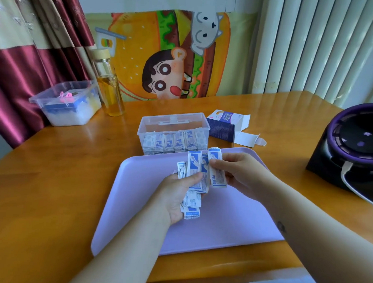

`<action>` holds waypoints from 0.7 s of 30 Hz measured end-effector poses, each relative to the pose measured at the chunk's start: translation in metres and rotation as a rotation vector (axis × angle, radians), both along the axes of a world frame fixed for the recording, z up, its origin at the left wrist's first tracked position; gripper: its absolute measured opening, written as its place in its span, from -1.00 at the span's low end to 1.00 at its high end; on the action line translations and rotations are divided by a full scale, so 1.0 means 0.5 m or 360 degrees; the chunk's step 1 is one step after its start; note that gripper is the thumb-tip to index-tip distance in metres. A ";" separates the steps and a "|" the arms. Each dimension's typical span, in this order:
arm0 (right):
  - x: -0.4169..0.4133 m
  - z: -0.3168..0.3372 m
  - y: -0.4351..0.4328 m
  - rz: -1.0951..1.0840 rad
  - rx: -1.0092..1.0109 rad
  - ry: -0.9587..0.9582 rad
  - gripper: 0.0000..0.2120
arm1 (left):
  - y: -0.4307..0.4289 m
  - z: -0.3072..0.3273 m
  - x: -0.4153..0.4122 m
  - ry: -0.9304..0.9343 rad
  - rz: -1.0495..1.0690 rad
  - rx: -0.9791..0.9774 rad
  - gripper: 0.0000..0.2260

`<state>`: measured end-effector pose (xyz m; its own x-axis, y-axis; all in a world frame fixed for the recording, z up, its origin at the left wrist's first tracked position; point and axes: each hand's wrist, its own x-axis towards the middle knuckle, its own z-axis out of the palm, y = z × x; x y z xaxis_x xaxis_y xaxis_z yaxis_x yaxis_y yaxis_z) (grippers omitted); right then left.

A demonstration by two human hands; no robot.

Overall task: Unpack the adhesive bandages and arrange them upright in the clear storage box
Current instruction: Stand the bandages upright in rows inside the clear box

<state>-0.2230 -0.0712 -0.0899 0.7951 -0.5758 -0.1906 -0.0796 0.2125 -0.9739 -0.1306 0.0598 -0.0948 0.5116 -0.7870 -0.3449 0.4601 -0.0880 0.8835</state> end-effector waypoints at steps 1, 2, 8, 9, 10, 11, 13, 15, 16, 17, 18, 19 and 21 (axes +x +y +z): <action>-0.004 0.001 -0.001 0.0037 0.0042 -0.0006 -0.78 | -0.004 -0.001 -0.004 -0.0035 0.0004 0.0023 -0.92; -0.006 0.002 -0.002 0.0074 0.0066 -0.0013 -0.77 | -0.007 -0.001 -0.008 -0.0057 0.0010 0.0042 -0.92; -0.013 0.001 0.004 0.0080 0.0052 -0.0023 -0.81 | -0.024 0.002 -0.030 -0.0176 -0.0055 0.0102 -0.96; -0.014 -0.001 0.004 0.0037 0.0024 -0.0010 -0.83 | -0.027 0.004 -0.035 -0.0181 -0.0071 0.0119 -0.97; -0.013 -0.003 0.004 -0.0015 -0.0008 0.0004 -0.85 | -0.028 0.007 -0.038 -0.0161 -0.0086 0.0135 -0.98; -0.013 -0.003 0.002 -0.0068 -0.0022 0.0006 -0.85 | -0.027 0.009 -0.040 -0.0103 -0.0097 0.0141 -0.99; -0.016 -0.004 -0.009 -0.0179 -0.0025 -0.0008 -0.83 | -0.024 0.011 -0.036 0.0142 -0.0085 0.0108 -0.95; -0.024 -0.004 -0.027 -0.0283 -0.0055 0.0043 -0.78 | -0.017 0.012 -0.026 0.0419 -0.0068 0.0016 -0.91; -0.028 -0.005 -0.037 -0.0298 -0.0087 0.0087 -0.80 | -0.011 0.012 -0.020 0.0514 -0.0061 -0.0033 -0.86; -0.032 -0.005 -0.043 -0.0275 -0.0125 0.0141 -0.84 | -0.004 0.012 -0.014 0.0568 -0.0046 -0.0066 -0.81; -0.034 -0.005 -0.047 -0.0231 -0.0198 0.0229 -0.85 | 0.003 0.013 -0.009 0.0582 -0.0021 -0.0080 -0.78; -0.036 -0.005 -0.049 -0.0180 -0.0339 0.0366 -0.81 | 0.010 0.015 -0.004 0.0570 0.0000 -0.0087 -0.76; -0.034 -0.003 -0.049 -0.0141 -0.0778 0.0707 -0.65 | 0.021 0.017 0.002 0.0499 0.0009 -0.0094 -0.77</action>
<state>-0.2399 -0.0955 -0.0913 0.6469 -0.7387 -0.1895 -0.4979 -0.2209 -0.8386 -0.1294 0.0705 -0.0864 0.3919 -0.8080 -0.4400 0.7112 -0.0374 0.7020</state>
